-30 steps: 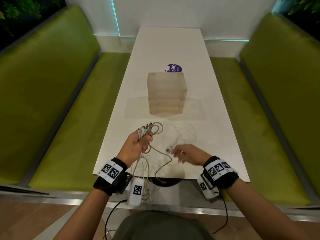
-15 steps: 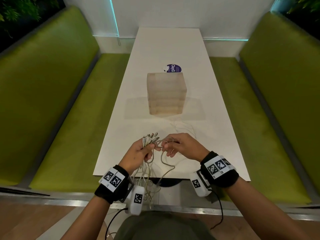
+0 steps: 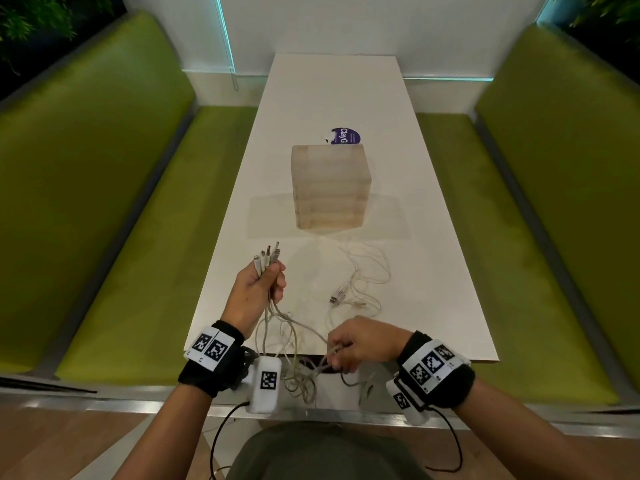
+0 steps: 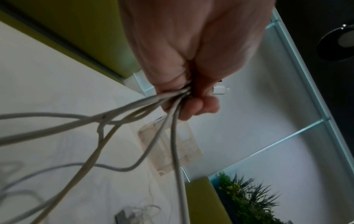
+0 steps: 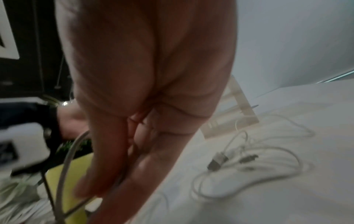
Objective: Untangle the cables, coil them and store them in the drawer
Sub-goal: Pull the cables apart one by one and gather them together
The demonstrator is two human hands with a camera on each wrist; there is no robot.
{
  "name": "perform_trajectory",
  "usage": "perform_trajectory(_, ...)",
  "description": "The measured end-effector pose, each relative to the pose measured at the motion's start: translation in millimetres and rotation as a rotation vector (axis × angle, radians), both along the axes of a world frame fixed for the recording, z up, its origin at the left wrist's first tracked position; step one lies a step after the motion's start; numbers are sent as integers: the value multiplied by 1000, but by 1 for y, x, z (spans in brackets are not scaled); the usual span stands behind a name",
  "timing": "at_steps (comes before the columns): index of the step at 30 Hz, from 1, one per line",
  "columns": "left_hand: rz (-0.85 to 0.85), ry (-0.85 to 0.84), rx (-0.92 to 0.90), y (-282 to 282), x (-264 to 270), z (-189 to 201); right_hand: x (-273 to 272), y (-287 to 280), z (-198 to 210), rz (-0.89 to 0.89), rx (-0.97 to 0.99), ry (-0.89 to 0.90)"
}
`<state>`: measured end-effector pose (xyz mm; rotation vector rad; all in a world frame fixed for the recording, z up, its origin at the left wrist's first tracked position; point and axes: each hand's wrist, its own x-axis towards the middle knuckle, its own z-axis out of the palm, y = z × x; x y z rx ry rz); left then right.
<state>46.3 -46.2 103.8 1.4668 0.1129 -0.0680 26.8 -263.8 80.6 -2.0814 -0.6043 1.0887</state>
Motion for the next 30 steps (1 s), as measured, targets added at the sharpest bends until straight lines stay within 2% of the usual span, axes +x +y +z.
perform_trajectory(7, -79, -8, -153, 0, -2, 10, 9, -10, -23, 151, -246, -54)
perform_trajectory(10, -83, -6, -206, 3, -1, 12, 25, -22, -16, -107, -184, 28)
perform_trajectory(13, -87, 3, -246, 3, 1, 12, 52, -25, -19, -387, -123, -190)
perform_trajectory(16, -110, 0, -274, -1, 0, 13, 70, -19, -37, -316, -283, -464)
perform_trajectory(21, -72, 1, -250, -7, 1, 14, 76, -18, -52, -255, -358, -629)
perform_trajectory(23, -40, -4, -224, -11, 5, 11, 78, -21, -42, -323, -274, -686)
perform_trajectory(25, -3, -5, -187, -18, 10, 7, 79, -20, -23, -489, -69, -692)
perform_trajectory(27, 20, -6, -167, -28, 16, 2, 77, -15, 2, -652, 188, -601)
perform_trajectory(30, 11, 4, -191, -47, 22, -2, 72, -2, 28, -668, 456, -414)
